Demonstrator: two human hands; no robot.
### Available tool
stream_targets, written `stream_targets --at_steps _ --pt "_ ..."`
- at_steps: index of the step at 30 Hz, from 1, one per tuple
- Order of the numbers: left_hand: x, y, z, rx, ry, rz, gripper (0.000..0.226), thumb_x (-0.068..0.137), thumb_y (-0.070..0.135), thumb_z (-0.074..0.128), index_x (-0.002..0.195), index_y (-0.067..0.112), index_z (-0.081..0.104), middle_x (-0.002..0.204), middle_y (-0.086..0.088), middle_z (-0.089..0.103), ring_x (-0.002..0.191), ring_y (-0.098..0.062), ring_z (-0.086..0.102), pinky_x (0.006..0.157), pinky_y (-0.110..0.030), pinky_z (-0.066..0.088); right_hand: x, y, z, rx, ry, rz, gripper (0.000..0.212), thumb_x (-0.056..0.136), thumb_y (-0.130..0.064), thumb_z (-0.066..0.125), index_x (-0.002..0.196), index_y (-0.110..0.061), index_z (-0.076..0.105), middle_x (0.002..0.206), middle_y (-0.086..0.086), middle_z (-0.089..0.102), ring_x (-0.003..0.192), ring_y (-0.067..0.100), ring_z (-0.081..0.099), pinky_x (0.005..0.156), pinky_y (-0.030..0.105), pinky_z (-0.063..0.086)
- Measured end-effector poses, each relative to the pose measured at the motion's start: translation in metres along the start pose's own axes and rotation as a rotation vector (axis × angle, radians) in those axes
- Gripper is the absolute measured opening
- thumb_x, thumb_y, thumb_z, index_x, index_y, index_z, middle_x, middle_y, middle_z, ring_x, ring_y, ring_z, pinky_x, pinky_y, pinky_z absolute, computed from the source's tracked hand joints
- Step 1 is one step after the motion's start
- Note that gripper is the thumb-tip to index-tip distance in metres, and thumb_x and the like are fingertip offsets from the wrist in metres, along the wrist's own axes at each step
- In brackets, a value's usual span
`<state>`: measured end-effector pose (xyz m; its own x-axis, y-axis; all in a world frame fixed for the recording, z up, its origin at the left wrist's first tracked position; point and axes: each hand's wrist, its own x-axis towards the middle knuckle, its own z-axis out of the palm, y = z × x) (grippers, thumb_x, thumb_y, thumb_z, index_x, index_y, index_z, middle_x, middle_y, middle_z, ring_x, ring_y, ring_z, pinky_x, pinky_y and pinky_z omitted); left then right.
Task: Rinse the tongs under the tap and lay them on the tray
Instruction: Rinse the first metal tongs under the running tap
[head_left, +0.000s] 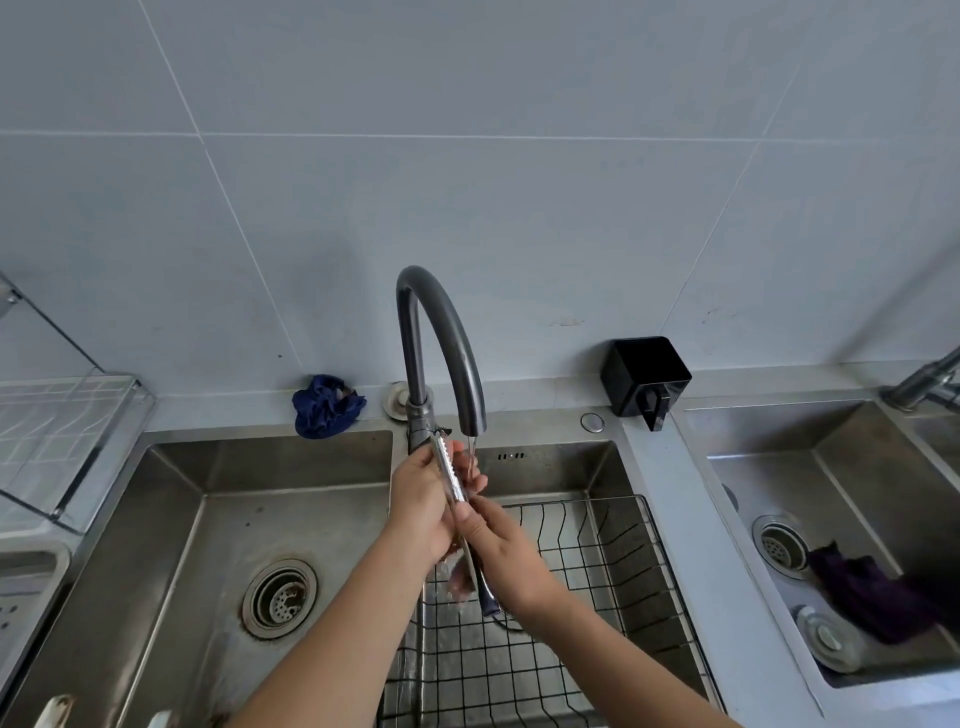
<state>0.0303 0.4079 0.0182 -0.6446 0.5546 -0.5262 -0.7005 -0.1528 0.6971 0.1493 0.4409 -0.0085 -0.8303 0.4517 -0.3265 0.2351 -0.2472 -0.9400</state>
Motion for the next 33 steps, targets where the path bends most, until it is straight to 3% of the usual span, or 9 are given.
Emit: stream_targets --at_steps 5,9,12,16,18,21,24,28,33 --pt "0.008 0.008 -0.003 -0.033 0.009 0.046 0.023 0.098 0.0 0.052 0.113 0.0 0.07 0.083 -0.015 0.072 0.071 -0.025 0.07 0.071 -0.04 0.06 0.003 0.002 -0.006 -0.146 0.094 -0.059 0.047 0.096 -0.059 0.052 0.104 -0.014 0.062 0.06 -0.007 0.055 0.044 0.008 0.046 0.04 0.023 0.038" --pt "-0.005 -0.009 -0.005 0.11 -0.036 -0.006 0.044 0.098 0.049 0.05 0.111 0.013 0.071 0.098 -0.018 0.077 0.075 -0.025 0.071 0.052 -0.03 0.051 0.014 -0.013 -0.005 -0.188 0.141 -0.116 0.037 0.102 -0.05 0.05 0.099 -0.015 0.063 0.067 0.0 0.062 0.045 0.014 0.053 0.041 0.028 0.042" --pt "-0.011 -0.012 -0.01 0.096 -0.161 -0.011 0.082 0.079 0.084 0.038 0.12 0.019 0.067 0.111 -0.013 0.076 0.099 -0.026 0.073 0.078 -0.038 0.054 0.02 -0.022 -0.003 -0.337 0.191 -0.142 0.039 0.098 -0.061 0.046 0.098 -0.025 0.059 0.07 -0.005 0.063 0.053 0.016 0.06 0.048 0.034 0.049" --pt "-0.007 -0.002 -0.004 0.095 -0.054 0.049 0.033 0.101 0.035 0.054 0.115 0.008 0.065 0.093 -0.016 0.076 0.085 -0.029 0.076 0.067 -0.036 0.06 0.01 -0.005 -0.003 -0.787 0.278 -0.271 0.068 0.088 -0.079 0.035 0.136 -0.032 0.044 0.066 -0.008 0.059 0.061 0.012 0.059 0.055 0.032 0.045" --pt "-0.005 0.005 -0.007 -0.03 -0.092 0.004 0.02 0.102 0.017 0.051 0.112 0.008 0.066 0.095 -0.017 0.074 0.085 -0.03 0.075 0.069 -0.037 0.06 0.005 0.003 -0.002 -0.592 0.199 -0.299 0.054 0.091 -0.066 0.05 0.135 -0.034 0.046 0.066 -0.005 0.06 0.053 0.009 0.055 0.05 0.03 0.044" --pt "0.0 0.009 -0.019 -0.132 -0.148 -0.016 0.022 0.1 0.014 0.052 0.115 0.009 0.068 0.099 -0.016 0.074 0.095 -0.03 0.074 0.08 -0.039 0.058 0.01 -0.006 -0.001 -0.06 0.054 -0.116 0.037 0.091 -0.058 0.062 0.105 -0.023 0.061 0.067 -0.002 0.062 0.044 0.018 0.055 0.039 0.029 0.045" --pt "-0.004 -0.004 -0.021 0.013 -0.183 -0.03 0.023 0.094 0.035 0.063 0.104 0.017 0.075 0.097 -0.009 0.075 0.09 -0.026 0.072 0.069 -0.037 0.057 0.023 -0.024 -0.006 -0.177 0.067 -0.031 0.042 0.101 -0.054 0.047 0.087 -0.016 0.058 0.057 0.002 0.062 0.038 0.025 0.059 0.035 0.029 0.048" --pt "-0.002 -0.007 -0.018 0.006 -0.198 -0.022 0.025 0.089 0.038 0.068 0.101 0.017 0.075 0.102 -0.009 0.074 0.083 -0.028 0.072 0.058 -0.042 0.056 0.032 -0.035 -0.002 -0.394 0.131 -0.088 0.039 0.104 -0.054 0.041 0.097 -0.021 0.058 0.06 -0.003 0.066 0.041 0.028 0.064 0.036 0.03 0.049" --pt "0.01 0.01 -0.02 -0.203 -0.12 0.002 0.025 0.088 0.035 0.071 0.101 0.014 0.077 0.081 -0.004 0.074 0.078 -0.02 0.075 0.068 -0.035 0.062 0.019 -0.017 0.0 0.188 -0.102 0.055 0.046 0.095 -0.065 0.052 0.109 -0.023 0.064 0.071 0.012 0.049 0.038 0.015 0.036 0.037 0.021 0.027"
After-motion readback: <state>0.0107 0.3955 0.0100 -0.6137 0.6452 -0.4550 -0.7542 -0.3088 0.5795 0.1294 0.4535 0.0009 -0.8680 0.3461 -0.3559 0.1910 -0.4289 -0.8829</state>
